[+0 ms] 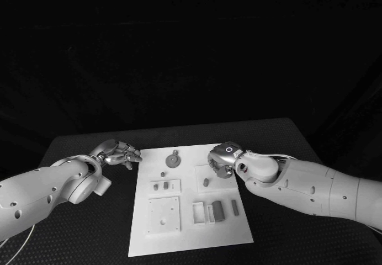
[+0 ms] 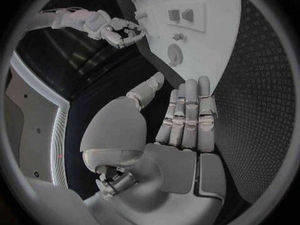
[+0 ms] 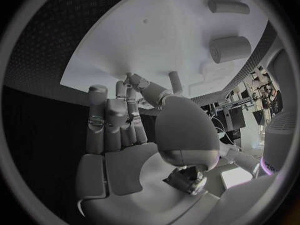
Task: Assemble the parts on the task board
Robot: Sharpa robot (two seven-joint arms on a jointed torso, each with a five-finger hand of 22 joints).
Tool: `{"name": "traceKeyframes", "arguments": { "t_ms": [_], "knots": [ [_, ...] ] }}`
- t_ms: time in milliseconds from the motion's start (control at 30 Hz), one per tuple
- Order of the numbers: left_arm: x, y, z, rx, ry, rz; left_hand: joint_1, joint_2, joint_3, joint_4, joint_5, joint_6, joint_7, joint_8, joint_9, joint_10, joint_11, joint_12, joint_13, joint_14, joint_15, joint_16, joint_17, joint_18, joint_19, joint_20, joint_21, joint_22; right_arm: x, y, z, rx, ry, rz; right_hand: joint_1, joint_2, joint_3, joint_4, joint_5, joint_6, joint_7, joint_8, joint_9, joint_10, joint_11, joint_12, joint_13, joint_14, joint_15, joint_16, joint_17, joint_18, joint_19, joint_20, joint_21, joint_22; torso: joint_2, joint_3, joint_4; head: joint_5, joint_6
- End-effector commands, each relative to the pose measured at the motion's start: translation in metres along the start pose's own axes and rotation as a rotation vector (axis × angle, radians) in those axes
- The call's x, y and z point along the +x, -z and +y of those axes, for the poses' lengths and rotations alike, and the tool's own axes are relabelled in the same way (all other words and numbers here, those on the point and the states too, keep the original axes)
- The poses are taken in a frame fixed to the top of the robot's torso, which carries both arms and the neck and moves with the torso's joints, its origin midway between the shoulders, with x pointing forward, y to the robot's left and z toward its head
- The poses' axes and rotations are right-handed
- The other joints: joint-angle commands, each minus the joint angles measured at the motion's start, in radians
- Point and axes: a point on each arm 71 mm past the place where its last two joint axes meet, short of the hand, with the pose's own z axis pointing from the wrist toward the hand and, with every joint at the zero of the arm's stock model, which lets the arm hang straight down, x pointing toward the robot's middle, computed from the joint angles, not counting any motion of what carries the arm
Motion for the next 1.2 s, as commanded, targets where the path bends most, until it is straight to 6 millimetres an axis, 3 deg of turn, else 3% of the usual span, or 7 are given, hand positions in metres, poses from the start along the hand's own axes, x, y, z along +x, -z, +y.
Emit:
{"name": "traceKeyframes", "arguments": {
  "t_ms": [33, 400, 700, 833, 967, 1200],
  "knots": [
    [0.001, -0.001, -0.002, 0.009, -0.002, 0.008, -0.006, 0.001, -0.008, -0.001, -0.002, -0.007, -0.001, 0.004, -0.001, 0.003, 0.004, 0.005, 0.001, 0.004, -0.002, -0.006, 0.001, 0.013, 0.006, 0.0, -0.004, -0.001, -0.005, 0.001, -0.002, 0.005, 0.011, -0.007, 0.007, -0.006, 0.002, 0.0, 0.0, 0.007, 0.002, 0.0, 0.001, 0.104, -0.025, 0.001, 0.002, -0.013, -0.015, 0.007, 0.001, 0.054, 0.003, 0.0, 0.004, 0.018, 0.0, -0.0004, 0.0007, 0.0, 0.0],
    [0.0, -0.001, -0.001, 0.007, -0.003, 0.006, -0.006, 0.001, -0.009, -0.001, -0.002, -0.007, -0.001, 0.004, -0.001, 0.003, 0.004, 0.005, 0.001, 0.005, -0.002, -0.006, 0.002, 0.013, 0.006, 0.0, -0.005, -0.001, -0.036, 0.006, 0.002, -0.018, -0.003, -0.085, 0.008, -0.009, 0.003, 0.0, 0.0, 0.008, 0.002, 0.001, 0.0, 0.107, -0.026, 0.0, 0.003, -0.013, -0.016, 0.007, 0.001, 0.054, 0.004, -0.001, 0.004, 0.018, 0.0, -0.0005, -0.0006, 0.003, -0.001],
    [0.002, -0.001, -0.002, 0.008, -0.002, 0.01, -0.006, 0.0, -0.01, -0.001, -0.002, -0.008, -0.001, 0.004, -0.001, 0.002, 0.005, 0.005, 0.002, 0.005, -0.002, -0.007, 0.002, 0.012, 0.006, 0.0, -0.006, -0.002, -0.05, 0.004, 0.021, -0.067, -0.048, -0.1, 0.007, -0.01, 0.003, 0.002, 0.0, 0.009, 0.001, 0.002, 0.0, 0.116, -0.029, 0.002, 0.006, -0.013, -0.019, 0.008, 0.002, 0.054, 0.005, -0.001, 0.005, 0.019, 0.0, -0.0013, 0.0002, 0.011, 0.002],
    [0.002, -0.001, -0.002, 0.005, -0.002, 0.012, -0.006, 0.0, -0.01, -0.001, -0.002, -0.008, -0.001, 0.004, -0.001, 0.002, 0.005, 0.004, 0.002, 0.005, -0.001, -0.007, 0.002, 0.012, 0.006, 0.0, -0.006, -0.002, -0.057, 0.002, 0.044, -0.124, -0.095, -0.1, 0.007, -0.008, 0.004, 0.003, 0.0, 0.007, 0.002, 0.001, -0.001, 0.115, -0.029, 0.0, 0.006, -0.014, -0.019, 0.006, 0.001, 0.054, 0.005, -0.001, 0.004, 0.018, 0.0, -0.0007, 0.0013, 0.029, 0.0],
    [0.003, -0.001, -0.003, 0.007, -0.002, 0.014, -0.006, 0.0, -0.01, -0.001, -0.002, -0.009, -0.001, 0.004, -0.001, 0.002, 0.005, 0.004, 0.002, 0.004, -0.001, -0.008, 0.002, 0.012, 0.007, 0.0, -0.007, -0.002, -0.063, -0.001, 0.064, -0.173, -0.126, -0.107, 0.006, -0.006, 0.005, 0.003, 0.0, 0.006, 0.003, 0.0, -0.002, 0.114, -0.028, -0.002, 0.006, -0.014, -0.018, 0.006, 0.001, 0.054, 0.004, -0.002, 0.004, 0.018, -0.001, -0.0026, 0.001, 0.047, -0.003],
    [0.005, -0.003, -0.007, 0.012, -0.002, 0.018, -0.006, 0.0, -0.011, -0.001, -0.002, -0.009, -0.001, 0.005, -0.001, 0.001, 0.005, 0.004, 0.002, 0.004, -0.001, -0.008, 0.002, 0.012, 0.007, 0.0, -0.008, -0.002, -0.067, -0.004, 0.097, -0.254, -0.161, -0.096, 0.005, -0.004, 0.005, 0.003, 0.0, 0.005, 0.003, -0.001, -0.002, 0.113, -0.028, -0.004, 0.006, -0.014, -0.018, 0.005, 0.001, 0.054, 0.004, -0.002, 0.003, 0.018, -0.001, -0.0037, 0.0011, 0.09, -0.009]
  ]
}}
